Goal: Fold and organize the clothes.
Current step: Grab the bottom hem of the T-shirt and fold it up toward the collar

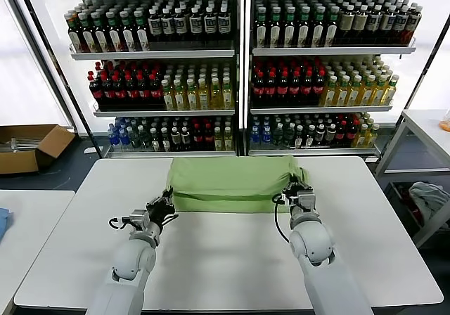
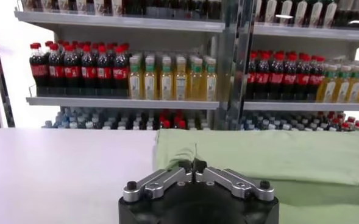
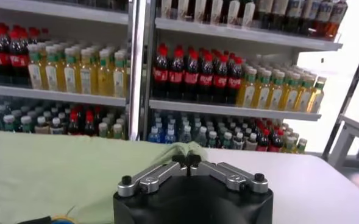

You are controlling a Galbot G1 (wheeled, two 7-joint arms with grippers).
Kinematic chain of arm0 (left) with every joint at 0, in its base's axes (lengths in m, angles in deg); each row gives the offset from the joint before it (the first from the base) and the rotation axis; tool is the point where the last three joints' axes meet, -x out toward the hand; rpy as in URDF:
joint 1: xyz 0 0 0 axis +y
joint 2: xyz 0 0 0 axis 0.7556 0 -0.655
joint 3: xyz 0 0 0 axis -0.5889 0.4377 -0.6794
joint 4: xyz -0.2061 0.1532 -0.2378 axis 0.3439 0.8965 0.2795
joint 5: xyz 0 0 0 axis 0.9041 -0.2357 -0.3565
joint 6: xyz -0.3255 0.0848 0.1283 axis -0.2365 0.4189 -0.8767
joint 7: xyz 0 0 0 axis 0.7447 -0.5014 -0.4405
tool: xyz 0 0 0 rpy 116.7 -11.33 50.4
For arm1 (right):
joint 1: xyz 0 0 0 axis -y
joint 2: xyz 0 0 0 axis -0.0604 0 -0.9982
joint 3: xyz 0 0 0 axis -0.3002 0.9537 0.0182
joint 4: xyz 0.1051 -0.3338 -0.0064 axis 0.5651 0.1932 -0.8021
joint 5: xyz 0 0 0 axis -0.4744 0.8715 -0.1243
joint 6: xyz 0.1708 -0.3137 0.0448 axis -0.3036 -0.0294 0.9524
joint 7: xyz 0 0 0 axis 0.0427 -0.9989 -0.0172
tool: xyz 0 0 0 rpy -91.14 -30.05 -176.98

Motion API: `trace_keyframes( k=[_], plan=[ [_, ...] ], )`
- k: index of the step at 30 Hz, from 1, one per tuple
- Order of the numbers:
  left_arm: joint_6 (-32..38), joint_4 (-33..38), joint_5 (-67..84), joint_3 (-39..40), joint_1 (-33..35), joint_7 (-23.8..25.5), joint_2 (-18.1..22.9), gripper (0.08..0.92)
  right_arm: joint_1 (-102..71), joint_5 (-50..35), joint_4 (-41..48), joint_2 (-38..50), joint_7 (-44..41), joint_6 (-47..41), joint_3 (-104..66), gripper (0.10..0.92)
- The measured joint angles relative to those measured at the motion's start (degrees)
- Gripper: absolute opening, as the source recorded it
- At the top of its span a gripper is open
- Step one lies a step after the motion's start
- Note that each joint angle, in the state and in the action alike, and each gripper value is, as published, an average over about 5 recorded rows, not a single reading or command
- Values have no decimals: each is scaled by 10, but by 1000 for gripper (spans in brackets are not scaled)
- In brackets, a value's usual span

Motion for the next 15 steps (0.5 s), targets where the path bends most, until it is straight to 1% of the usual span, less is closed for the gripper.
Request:
trace_keyframes(
  k=[8, 15],
  plan=[
    [-13, -2, -1, -4, -6, -10, -1, 437, 28, -50, 37, -24, 39, 1, -8, 483],
    [-26, 12, -8, -6, 4, -16, -2, 636, 33, -83, 40, -30, 75, 10, -12, 690]
  ],
)
